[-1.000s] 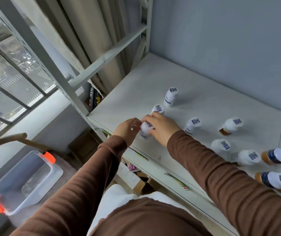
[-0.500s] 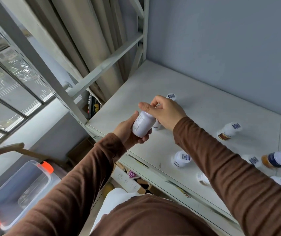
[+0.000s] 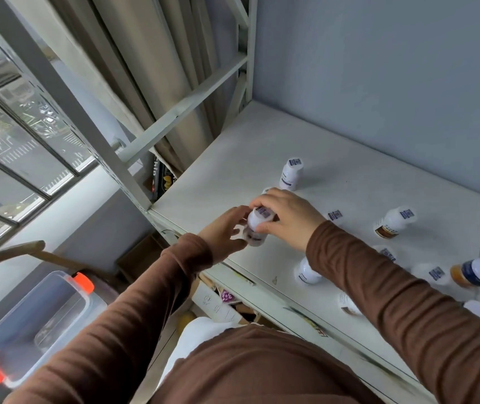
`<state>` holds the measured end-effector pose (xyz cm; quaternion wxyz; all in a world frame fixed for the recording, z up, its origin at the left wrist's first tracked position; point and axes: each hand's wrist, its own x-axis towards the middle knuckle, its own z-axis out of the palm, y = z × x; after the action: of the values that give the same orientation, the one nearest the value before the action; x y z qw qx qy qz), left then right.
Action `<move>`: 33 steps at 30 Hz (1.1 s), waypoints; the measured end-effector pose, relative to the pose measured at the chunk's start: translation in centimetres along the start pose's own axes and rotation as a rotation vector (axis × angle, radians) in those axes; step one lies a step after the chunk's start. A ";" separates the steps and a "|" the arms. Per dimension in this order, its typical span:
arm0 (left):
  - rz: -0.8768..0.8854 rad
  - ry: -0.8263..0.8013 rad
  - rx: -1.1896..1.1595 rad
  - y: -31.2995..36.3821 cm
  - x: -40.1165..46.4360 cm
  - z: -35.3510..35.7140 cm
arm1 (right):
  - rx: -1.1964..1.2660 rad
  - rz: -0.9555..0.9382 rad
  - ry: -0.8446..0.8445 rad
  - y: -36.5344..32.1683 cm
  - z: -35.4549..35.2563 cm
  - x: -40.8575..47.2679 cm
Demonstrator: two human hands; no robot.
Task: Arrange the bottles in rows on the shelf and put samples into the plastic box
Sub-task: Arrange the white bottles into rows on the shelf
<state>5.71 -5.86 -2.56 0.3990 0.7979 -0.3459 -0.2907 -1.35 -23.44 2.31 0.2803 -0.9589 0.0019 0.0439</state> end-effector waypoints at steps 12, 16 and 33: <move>-0.003 0.166 0.454 -2.0 3.4 -1.0 | -0.070 0.015 -0.076 1.0 1.5 -0.3; 0.002 0.221 0.457 -2.1 5.1 -0.8 | -0.040 0.074 0.226 2.5 -1.2 0.9; -0.129 0.001 -0.929 1.7 6.6 -3.4 | 0.539 0.357 0.254 1.7 -4.7 5.7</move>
<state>11.61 -10.25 -0.63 0.6951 0.5548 -0.1286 -0.4387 4.63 -27.33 4.84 0.5088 -0.8329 0.2158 -0.0294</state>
